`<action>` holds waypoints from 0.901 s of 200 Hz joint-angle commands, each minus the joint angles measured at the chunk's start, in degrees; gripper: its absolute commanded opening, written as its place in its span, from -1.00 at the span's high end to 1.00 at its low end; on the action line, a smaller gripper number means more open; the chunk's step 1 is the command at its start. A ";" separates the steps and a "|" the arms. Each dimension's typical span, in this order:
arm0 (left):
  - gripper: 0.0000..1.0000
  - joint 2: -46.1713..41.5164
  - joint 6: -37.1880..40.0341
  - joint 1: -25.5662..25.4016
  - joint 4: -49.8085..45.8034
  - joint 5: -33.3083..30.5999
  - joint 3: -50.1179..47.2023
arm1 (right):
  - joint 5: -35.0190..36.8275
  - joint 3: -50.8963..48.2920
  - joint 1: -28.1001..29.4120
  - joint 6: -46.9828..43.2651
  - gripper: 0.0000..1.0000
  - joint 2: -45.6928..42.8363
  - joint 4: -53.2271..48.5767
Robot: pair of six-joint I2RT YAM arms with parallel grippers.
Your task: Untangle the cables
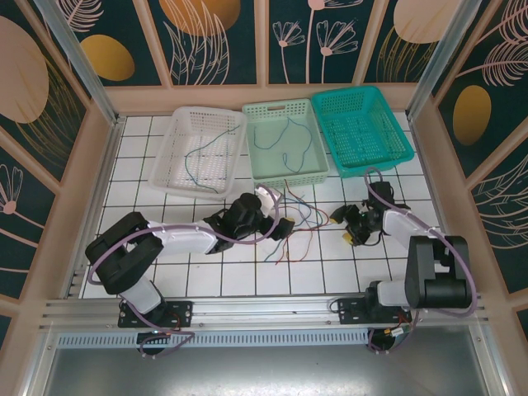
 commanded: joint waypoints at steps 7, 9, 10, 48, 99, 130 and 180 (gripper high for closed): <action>-0.97 -2.34 2.07 -0.11 2.83 -1.15 -1.70 | 0.44 3.07 -3.51 -1.50 -0.27 4.02 -0.69; -0.97 -2.38 2.09 -0.15 2.83 -1.10 -1.75 | 0.62 3.31 -3.78 -1.71 -0.27 4.25 -0.74; -0.97 -2.39 2.14 -0.13 2.83 -1.09 -1.81 | 0.67 3.42 -3.89 -1.78 -0.27 4.37 -0.74; -0.97 -2.83 2.85 -0.18 2.75 -1.96 -2.50 | 0.47 5.80 -5.34 -3.16 -0.14 9.76 -1.25; -0.97 -3.23 3.50 -0.09 2.92 -2.27 -3.08 | 1.16 9.61 -7.55 -4.72 -0.02 13.60 -2.66; -0.97 -3.26 3.69 -0.13 2.75 -1.79 -2.58 | 2.97 13.53 -8.69 -7.90 0.04 18.24 -5.11; -0.97 -4.72 3.51 -0.18 2.80 -2.58 -3.80 | 1.35 14.55 -9.95 -7.47 0.12 19.95 -3.41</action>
